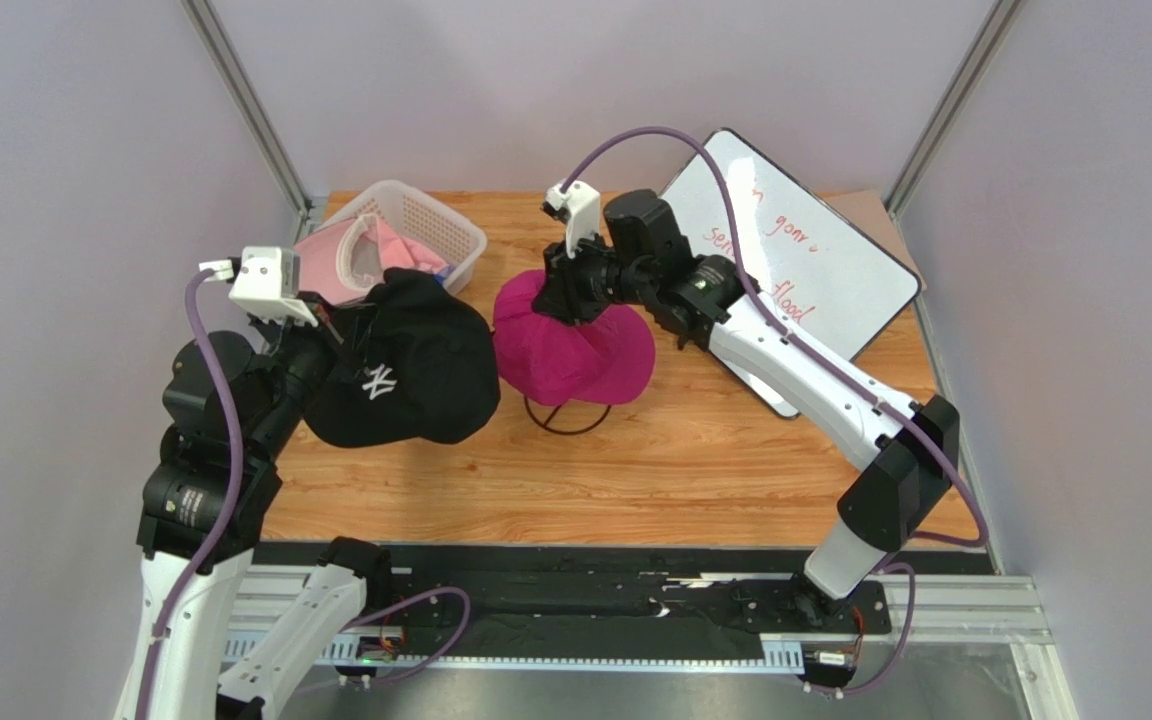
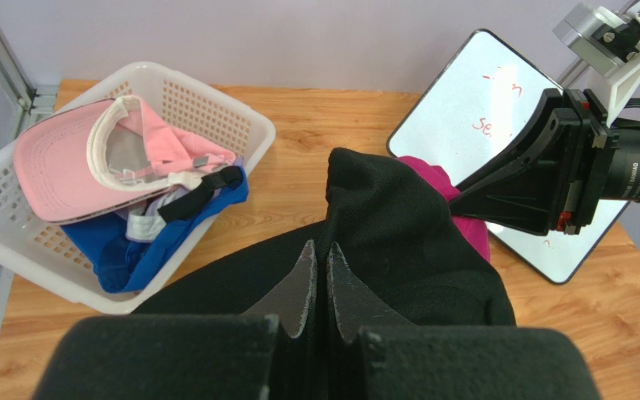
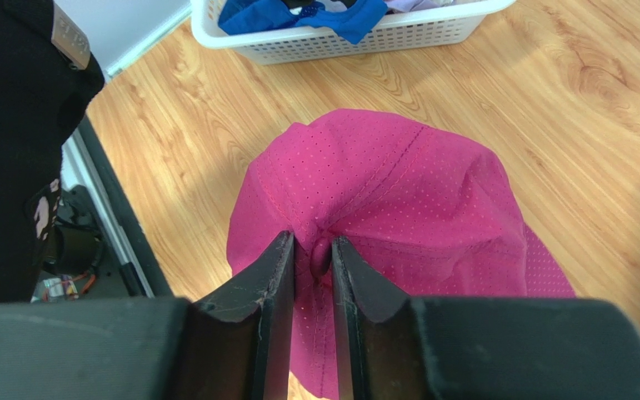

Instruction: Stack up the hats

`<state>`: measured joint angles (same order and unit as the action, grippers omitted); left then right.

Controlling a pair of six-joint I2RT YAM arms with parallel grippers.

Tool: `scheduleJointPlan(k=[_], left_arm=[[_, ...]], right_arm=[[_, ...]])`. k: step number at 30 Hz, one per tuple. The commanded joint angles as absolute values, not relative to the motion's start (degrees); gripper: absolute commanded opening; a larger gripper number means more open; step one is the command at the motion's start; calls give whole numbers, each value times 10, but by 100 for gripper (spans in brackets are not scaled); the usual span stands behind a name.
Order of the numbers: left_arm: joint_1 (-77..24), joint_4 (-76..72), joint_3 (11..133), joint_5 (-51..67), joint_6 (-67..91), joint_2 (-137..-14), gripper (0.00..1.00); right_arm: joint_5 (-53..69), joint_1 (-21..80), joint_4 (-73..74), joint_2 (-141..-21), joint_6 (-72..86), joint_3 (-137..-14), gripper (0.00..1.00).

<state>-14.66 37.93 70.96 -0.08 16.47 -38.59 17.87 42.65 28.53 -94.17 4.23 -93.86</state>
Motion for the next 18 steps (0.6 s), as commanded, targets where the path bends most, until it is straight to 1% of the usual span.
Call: scheduleJointPlan(k=[1, 11, 16, 18], left_arm=[[-149, 361, 708, 1, 169, -380, 0], [-149, 357, 700, 1, 171, -381, 0], [-149, 356, 698, 1, 172, -381, 0], [-149, 357, 696, 1, 171, -383, 0]], right_arm=[[135, 449, 317, -968, -12, -998, 24], [115, 456, 312, -1002, -16, -1010, 29], [103, 458, 291, -1005, -10, -995, 34], [98, 457, 287, -1005, -9, -991, 39]])
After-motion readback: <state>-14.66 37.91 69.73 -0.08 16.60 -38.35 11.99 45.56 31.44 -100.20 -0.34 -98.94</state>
